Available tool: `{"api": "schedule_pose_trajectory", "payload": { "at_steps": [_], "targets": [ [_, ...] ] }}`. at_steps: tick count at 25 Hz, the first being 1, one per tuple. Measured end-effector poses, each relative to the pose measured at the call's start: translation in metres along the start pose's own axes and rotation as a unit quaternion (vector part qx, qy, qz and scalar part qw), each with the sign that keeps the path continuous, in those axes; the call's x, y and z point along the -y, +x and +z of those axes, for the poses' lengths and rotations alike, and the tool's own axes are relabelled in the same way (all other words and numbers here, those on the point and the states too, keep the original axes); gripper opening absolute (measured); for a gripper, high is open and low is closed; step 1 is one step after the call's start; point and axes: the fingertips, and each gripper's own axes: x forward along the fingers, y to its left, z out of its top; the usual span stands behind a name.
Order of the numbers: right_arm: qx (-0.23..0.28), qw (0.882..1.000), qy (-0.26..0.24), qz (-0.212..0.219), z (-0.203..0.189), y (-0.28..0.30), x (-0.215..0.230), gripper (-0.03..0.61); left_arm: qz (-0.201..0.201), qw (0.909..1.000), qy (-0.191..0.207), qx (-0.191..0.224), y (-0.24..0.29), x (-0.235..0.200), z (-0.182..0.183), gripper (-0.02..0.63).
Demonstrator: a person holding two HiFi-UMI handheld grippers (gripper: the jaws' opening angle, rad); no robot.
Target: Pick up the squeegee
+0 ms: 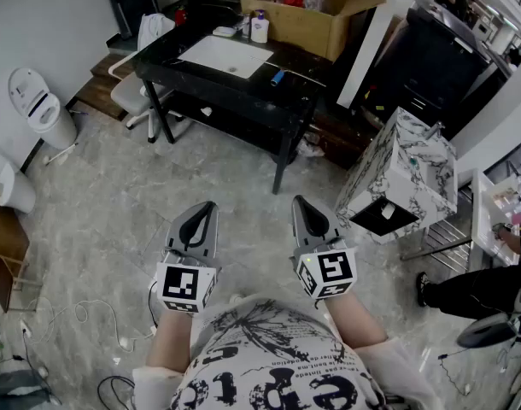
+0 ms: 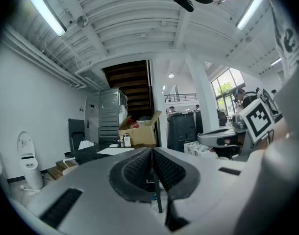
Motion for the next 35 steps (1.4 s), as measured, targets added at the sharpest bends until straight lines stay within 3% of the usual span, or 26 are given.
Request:
{"api": "schedule_pose_trajectory", "payload": {
  "at_steps": [11, 20, 28, 35],
  "targets": [
    [-0.013, 1.000, 0.007, -0.001, -0.009, 0.004, -0.004, -0.009, 0.007, 1.0000, -0.007, 0.001, -0.001, -0.009, -0.004, 0.012],
    [-0.023, 0.999, 0.024, -0.040, -0.021, 0.026, -0.018, -0.009, 0.017, 0.9995, -0.026, 0.002, -0.013, -0.048, -0.024, 0.012],
    [-0.050, 0.996, 0.050, -0.047, -0.042, 0.071, -0.030, -0.008, 0.020, 0.9988, -0.039, -0.020, -0.005, -0.088, -0.052, 0.012],
    [-0.055, 0.997, 0.043, -0.026, -0.048, 0.135, -0.017, -0.008, 0.033, 0.9986, -0.033, -0.023, 0.044, -0.123, -0.056, 0.012]
  ]
}}
